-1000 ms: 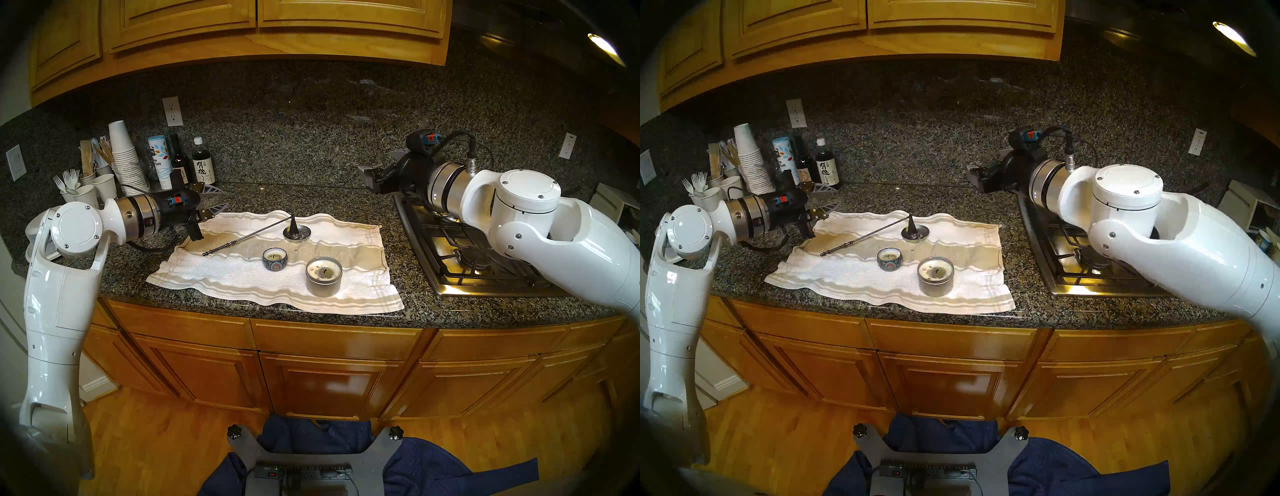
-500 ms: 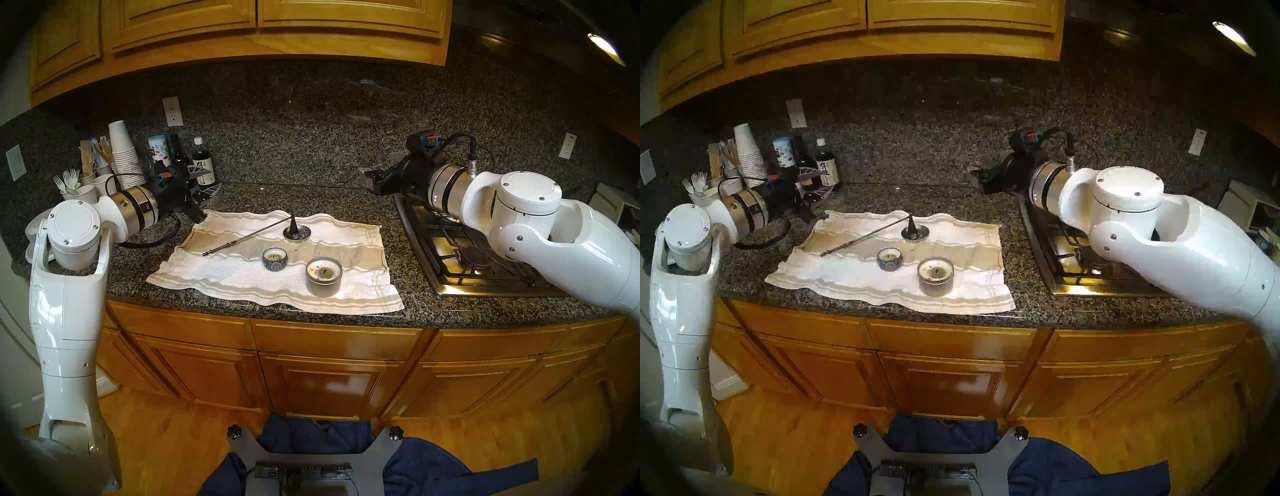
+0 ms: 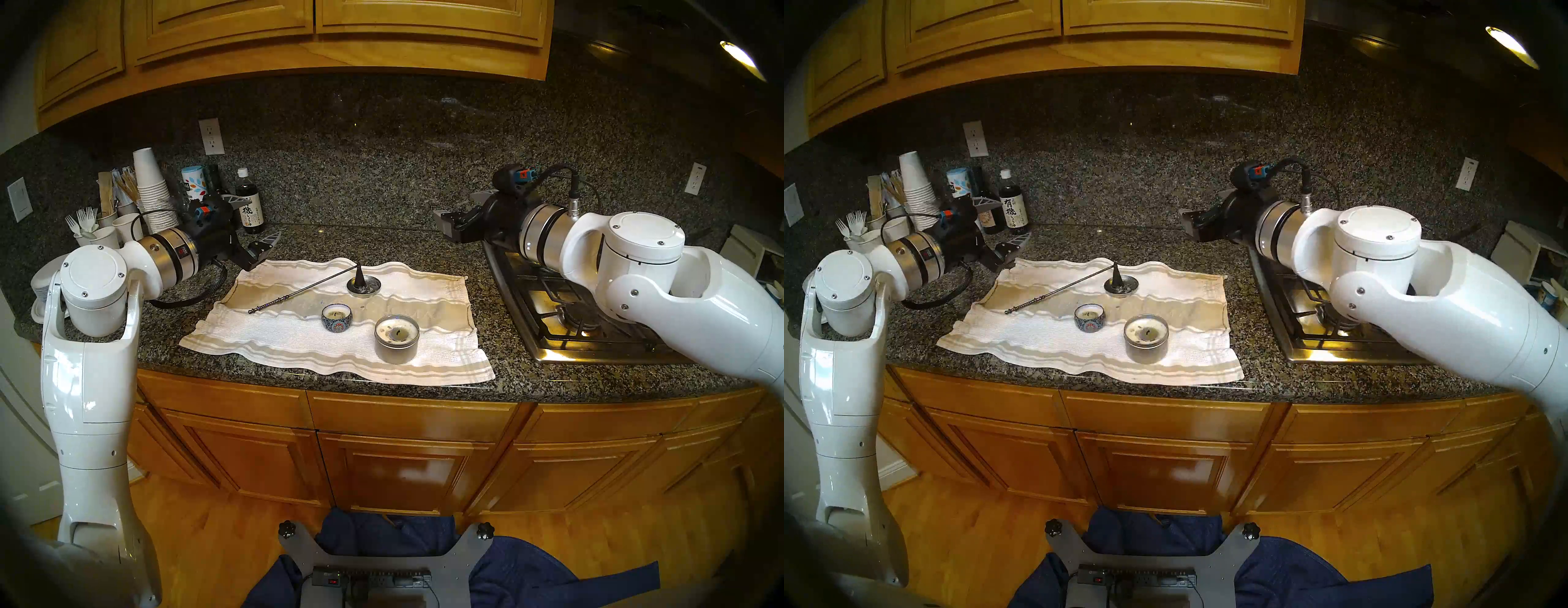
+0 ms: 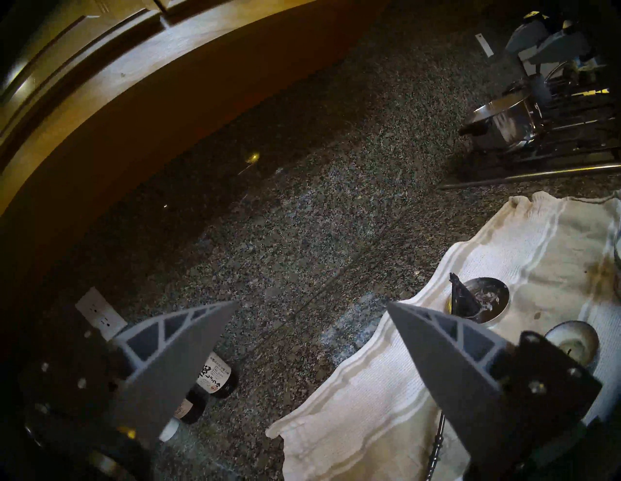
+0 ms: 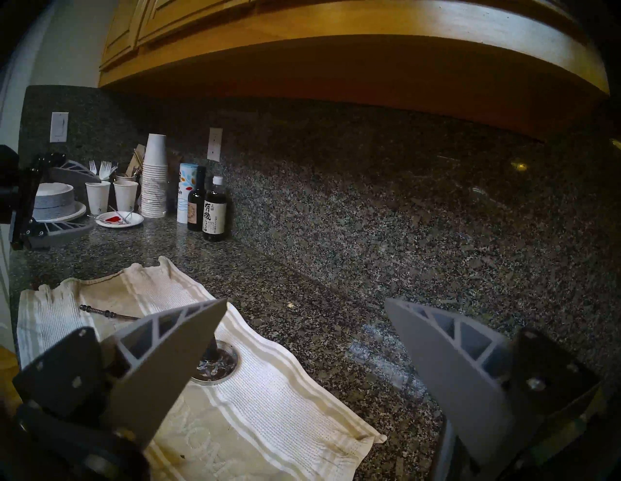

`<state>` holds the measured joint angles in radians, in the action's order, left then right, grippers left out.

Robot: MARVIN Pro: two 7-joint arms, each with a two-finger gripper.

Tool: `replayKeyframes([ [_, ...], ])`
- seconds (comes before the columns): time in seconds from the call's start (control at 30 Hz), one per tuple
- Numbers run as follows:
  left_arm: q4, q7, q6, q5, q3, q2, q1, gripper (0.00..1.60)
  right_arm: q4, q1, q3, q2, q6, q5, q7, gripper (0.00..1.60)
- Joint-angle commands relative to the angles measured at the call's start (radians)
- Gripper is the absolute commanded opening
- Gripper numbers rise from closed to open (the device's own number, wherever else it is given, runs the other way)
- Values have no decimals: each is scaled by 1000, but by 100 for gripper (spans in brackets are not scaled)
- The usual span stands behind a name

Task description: Put out candle flame

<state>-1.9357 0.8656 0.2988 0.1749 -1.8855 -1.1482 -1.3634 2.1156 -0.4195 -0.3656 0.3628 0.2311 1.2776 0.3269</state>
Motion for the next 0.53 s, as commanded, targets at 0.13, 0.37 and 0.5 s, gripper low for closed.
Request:
replayKeyframes([
  [0.13,-29,-7,-8,-6,-12,1,28,160,0,32,-28,-3,-2,-8,2,160],
  [0.37,-29,-7,-9,-6,-12,1,28,160,0,32,-27,-3,-2,-8,2,160],
  [0.5,-29,-7,-10,-6,-12,1,28,160,0,32,-27,-3,-2,-8,2,160],
])
